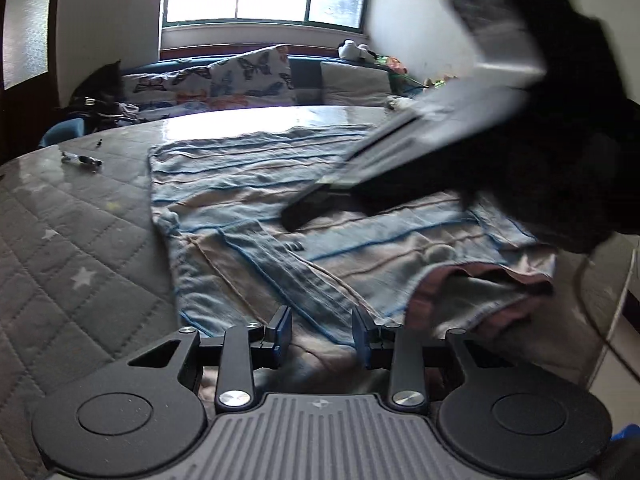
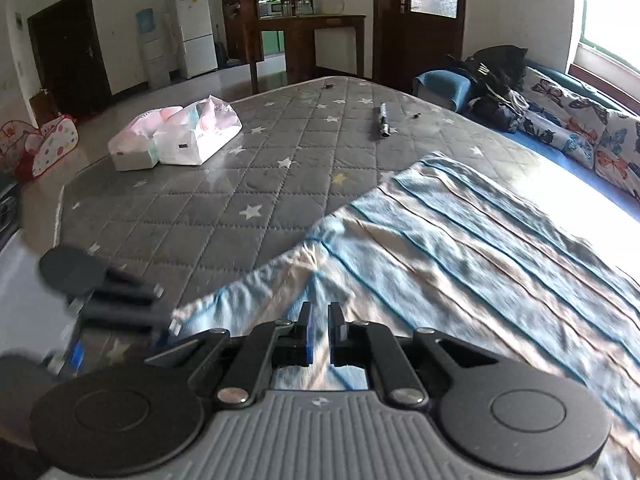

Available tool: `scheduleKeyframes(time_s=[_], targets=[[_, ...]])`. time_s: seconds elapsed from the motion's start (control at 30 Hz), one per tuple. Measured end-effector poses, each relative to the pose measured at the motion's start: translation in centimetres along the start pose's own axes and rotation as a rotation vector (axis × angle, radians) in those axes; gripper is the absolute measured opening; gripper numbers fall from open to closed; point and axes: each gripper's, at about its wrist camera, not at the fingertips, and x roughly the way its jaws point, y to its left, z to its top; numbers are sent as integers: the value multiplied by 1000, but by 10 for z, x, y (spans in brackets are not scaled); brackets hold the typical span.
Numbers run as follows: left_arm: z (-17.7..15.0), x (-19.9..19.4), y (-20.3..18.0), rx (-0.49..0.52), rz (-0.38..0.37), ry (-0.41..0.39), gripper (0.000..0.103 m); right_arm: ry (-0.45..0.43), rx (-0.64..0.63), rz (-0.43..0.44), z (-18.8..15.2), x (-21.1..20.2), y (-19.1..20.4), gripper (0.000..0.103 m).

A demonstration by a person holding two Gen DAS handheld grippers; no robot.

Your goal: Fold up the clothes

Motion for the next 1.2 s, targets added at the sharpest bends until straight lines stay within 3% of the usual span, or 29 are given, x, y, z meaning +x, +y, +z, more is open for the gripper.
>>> scheduleKeyframes(time_s=[0.23,0.4,0.6,0.77,0.87,0.93,1.03,1.2], targets=[[-2,-15,4,-11,-29,-12,39,43,-49,18,9,38,8,9],[-1,-34,11,2,-23,-55,39,78,-107,59,-5,24,19,9],[-9,-32,20,-9,6,-9,39,121,-192,77,-36,-1,40,10],[-16,-29,19,16,23,27,39,115,-168,79,-52,-19,45,10],[-18,-35,8,90,10,23,41,90,-122,64,-57,-35,40,11],[-19,-39,1,142,0,19,50,71,-107,42,-60,-48,37,15],[-21,-45,-10,221,-14,13,56,53,-83,6,-66,-68,31,22],[-34,-40,-36,406,9,12,58,41,6,-112,-90,-107,12,23]])
